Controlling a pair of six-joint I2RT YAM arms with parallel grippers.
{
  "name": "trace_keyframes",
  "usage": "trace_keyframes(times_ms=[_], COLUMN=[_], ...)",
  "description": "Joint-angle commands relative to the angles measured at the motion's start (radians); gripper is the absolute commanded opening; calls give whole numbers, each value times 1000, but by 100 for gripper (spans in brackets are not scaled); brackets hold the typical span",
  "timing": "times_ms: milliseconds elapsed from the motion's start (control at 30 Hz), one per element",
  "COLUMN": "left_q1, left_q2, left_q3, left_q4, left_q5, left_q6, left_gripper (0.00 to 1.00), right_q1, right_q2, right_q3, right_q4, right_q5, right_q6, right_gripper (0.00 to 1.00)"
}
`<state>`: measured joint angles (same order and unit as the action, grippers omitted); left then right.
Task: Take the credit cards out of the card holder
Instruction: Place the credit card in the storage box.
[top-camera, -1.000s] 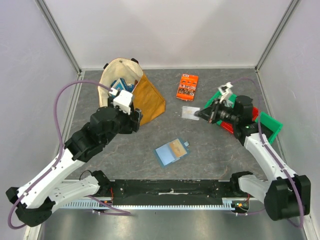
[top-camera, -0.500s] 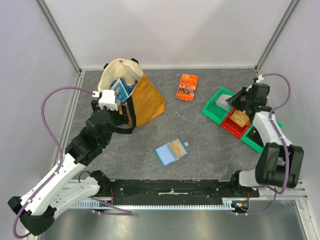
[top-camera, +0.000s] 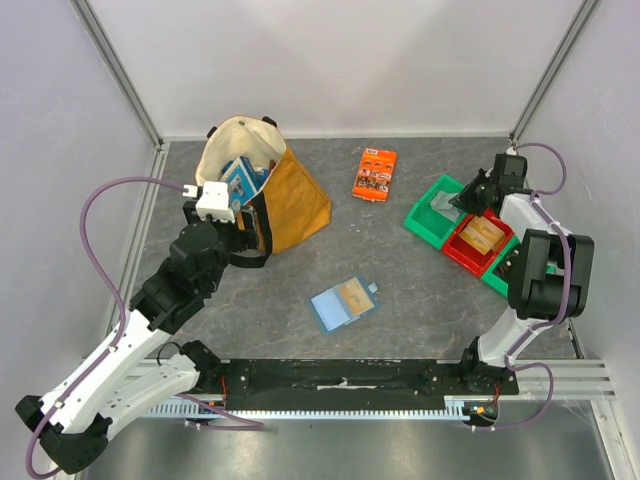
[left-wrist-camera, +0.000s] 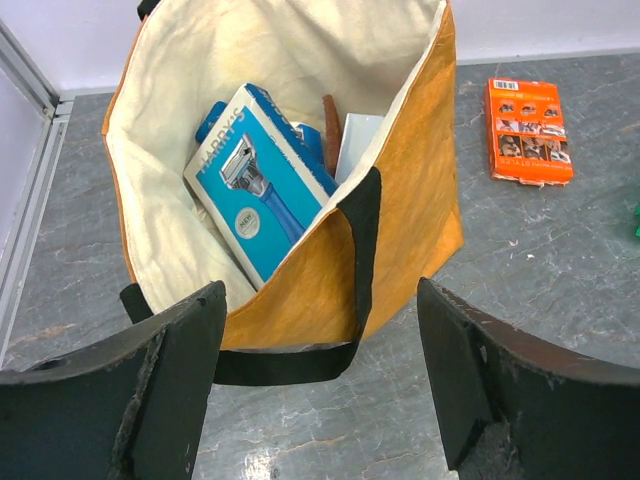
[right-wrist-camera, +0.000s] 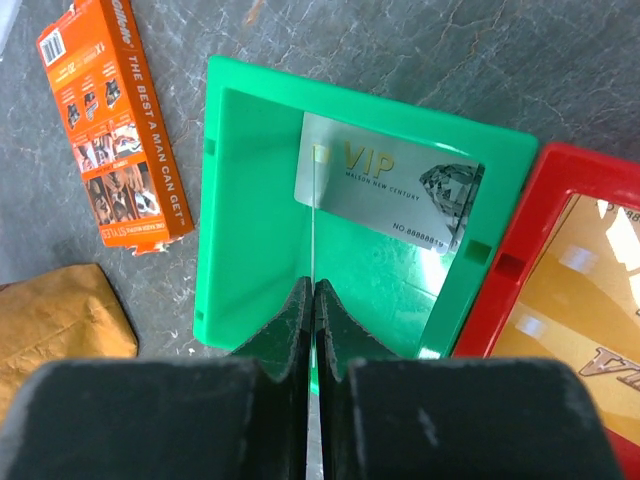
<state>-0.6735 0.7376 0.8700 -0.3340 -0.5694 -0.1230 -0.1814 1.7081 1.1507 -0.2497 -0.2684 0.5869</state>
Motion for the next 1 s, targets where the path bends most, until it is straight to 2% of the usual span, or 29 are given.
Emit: trace_keyframes(times_ms=[0, 233, 300, 500, 567, 633, 867, 967], left_q1=[9, 12, 12, 14, 15, 14, 17, 18], left_q2=[-12, -9, -7, -1, 0, 0, 6, 5], left_q3=[-5, -6, -6, -8, -8, -8, -5, -5], left_q4=[53, 55, 53, 55, 55, 55, 50, 50], left_q5=[9, 17, 17, 23, 28, 34, 57, 66], left_q6=[-26, -24, -23, -20, -20, -20, -27, -30], left_gripper=[82, 82, 82, 82, 81, 81, 81, 81], right_q1=[-9, -20, -20, -36, -41, -43, -26, 13], right_q2=[36, 116, 122, 73, 26, -22, -232, -347], right_q3=[73, 106, 107, 93, 81, 78, 8, -69], right_q4=[19, 64, 72, 61, 43, 7, -36, 1], right_q5=[-9, -61, -64, -3, 55, 113, 150, 101], right_q6=[14, 40, 45, 24, -1, -33, -127, -174], right_gripper=[6, 8, 14, 45, 61, 73, 96, 98])
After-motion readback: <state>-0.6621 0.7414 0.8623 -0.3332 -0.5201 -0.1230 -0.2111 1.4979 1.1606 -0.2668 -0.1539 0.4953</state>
